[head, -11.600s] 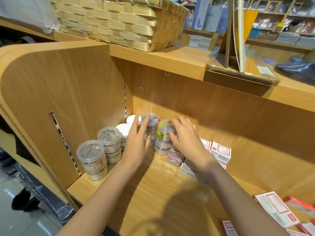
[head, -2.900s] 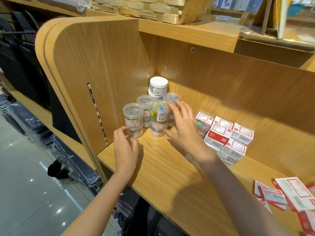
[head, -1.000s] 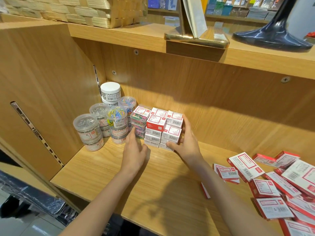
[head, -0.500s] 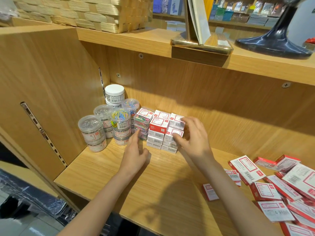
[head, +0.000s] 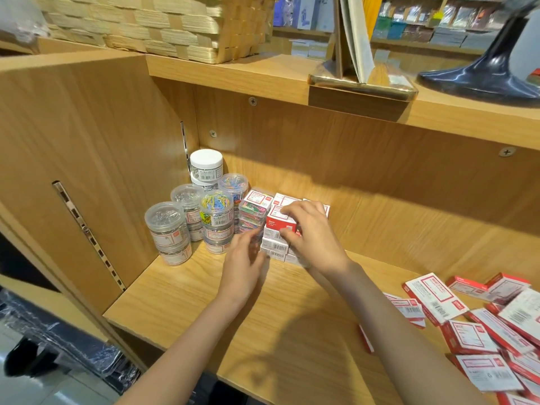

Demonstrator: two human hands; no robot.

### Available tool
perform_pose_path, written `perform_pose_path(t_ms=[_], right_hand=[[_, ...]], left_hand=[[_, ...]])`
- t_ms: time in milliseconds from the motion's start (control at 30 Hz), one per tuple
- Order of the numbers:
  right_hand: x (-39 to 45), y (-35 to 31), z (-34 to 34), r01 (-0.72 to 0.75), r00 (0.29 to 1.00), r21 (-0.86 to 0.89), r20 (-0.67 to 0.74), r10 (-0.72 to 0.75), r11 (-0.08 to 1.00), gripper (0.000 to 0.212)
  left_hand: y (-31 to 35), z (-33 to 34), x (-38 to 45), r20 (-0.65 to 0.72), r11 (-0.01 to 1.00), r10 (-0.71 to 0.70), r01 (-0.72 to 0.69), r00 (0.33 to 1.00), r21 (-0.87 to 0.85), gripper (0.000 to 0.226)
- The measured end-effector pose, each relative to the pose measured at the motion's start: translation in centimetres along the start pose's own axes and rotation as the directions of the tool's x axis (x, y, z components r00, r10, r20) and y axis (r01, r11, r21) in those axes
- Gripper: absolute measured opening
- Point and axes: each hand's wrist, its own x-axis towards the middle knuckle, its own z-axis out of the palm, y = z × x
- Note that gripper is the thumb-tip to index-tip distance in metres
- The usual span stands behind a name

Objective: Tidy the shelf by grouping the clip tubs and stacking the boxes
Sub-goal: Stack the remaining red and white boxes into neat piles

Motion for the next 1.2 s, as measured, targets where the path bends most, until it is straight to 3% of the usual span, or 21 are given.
perform_pose_path(t_ms=[133,233,367,500,700,1000,1200], right_hand=[[0.4,0.2,-0.4,0.009,1.000,-0.017,0.015,-0.009,1.000,0.028],[0.5,0.3,-0.1,-0.003,1.000,-0.010,0.000,0.003,1.000,0.028],[0.3,0.4,-0.4,0.008,1.000,0.027,-0.007,-0.008,1.000,0.031],[-0.7,1.3,-2.2,-0.057,0.989,0.113,-0.129,0.072,0.992,0.034],[-2.3,4.2,-2.2,-0.211,0.967,0.075,-0.132,0.219,0.975,0.033],[-1.7,3.9,-1.6,-0.235,0.940,0.250,-0.189,0.286,0.939,0.023],[-1.9,3.9,-2.2,-0.261,0.945,0.313,-0.113,0.308,0.913,0.027]], left_hand=[[0.9,0.6,1.2,-0.065,0.996,-0.074,0.077,0.995,0.053,0.017],[1.0,0.9,1.5,-0.108,0.995,-0.051,0.059,0.993,0.079,0.011],[0.8,1.2,1.3,-0.146,0.997,-0.022,0.033,0.989,0.072,0.013],[0.9,0.7,0.5,-0.182,0.999,-0.008,0.015,0.983,0.041,0.026],[1.8,0.5,-0.6,-0.117,0.961,0.261,-0.245,0.958,0.130,0.057],[2.9,0.7,1.2,-0.034,0.944,0.263,-0.250,0.964,0.213,0.035],[3.7,1.1,1.3,-0.092,0.956,0.248,-0.228,0.964,0.182,0.027]])
